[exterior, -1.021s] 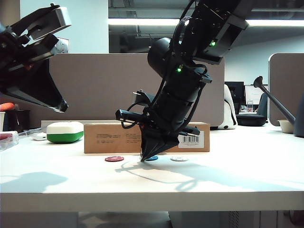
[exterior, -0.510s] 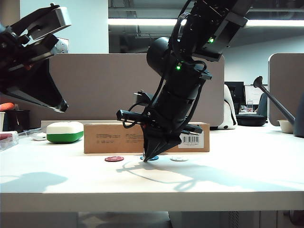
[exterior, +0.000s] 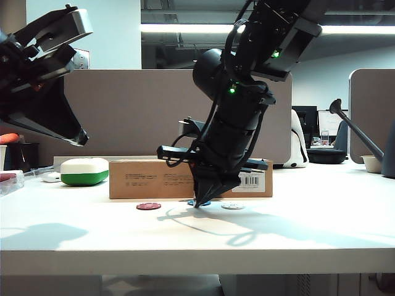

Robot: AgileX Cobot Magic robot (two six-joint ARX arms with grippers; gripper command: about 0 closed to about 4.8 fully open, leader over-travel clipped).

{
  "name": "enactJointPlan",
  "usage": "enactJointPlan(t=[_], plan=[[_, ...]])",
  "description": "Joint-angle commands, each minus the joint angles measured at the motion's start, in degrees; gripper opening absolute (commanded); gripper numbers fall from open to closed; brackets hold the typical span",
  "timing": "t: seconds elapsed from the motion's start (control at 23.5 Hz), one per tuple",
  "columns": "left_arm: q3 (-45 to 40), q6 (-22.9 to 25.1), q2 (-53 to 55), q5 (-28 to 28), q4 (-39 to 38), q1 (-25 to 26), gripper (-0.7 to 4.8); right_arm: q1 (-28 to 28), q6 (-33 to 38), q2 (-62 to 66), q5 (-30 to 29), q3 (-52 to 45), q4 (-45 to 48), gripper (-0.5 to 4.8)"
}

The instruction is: Push the chip with the highest value in the row forward next to the rectangular box.

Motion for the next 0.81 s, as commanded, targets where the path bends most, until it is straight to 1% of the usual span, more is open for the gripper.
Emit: enactJointPlan(t=[0.04, 0.26, 0.34, 0.81], plan=[[0.3, 0.2, -0.1, 0.2, 0.7, 0.1, -0.05, -0.5, 0.1, 0.2, 1.3, -0.2, -0.6, -0.05], [0.3, 0.2, -0.1, 0.2, 0.7, 0.1, -0.05, -1.1, 0.0, 0.3, 1.7, -0.2, 0.4, -0.05], [0.3, 0.2, -0.1, 0.2, 0.7, 0.1, -0.05, -1.2, 0.1, 0.3, 2.9, -0.2, 0.6, -0.05], [0.3, 0.2, -0.1, 0.2, 0.7, 0.1, -0.05, -1.2, 1.4, 0.3, 2.8, -0.2, 3.4, -0.05]])
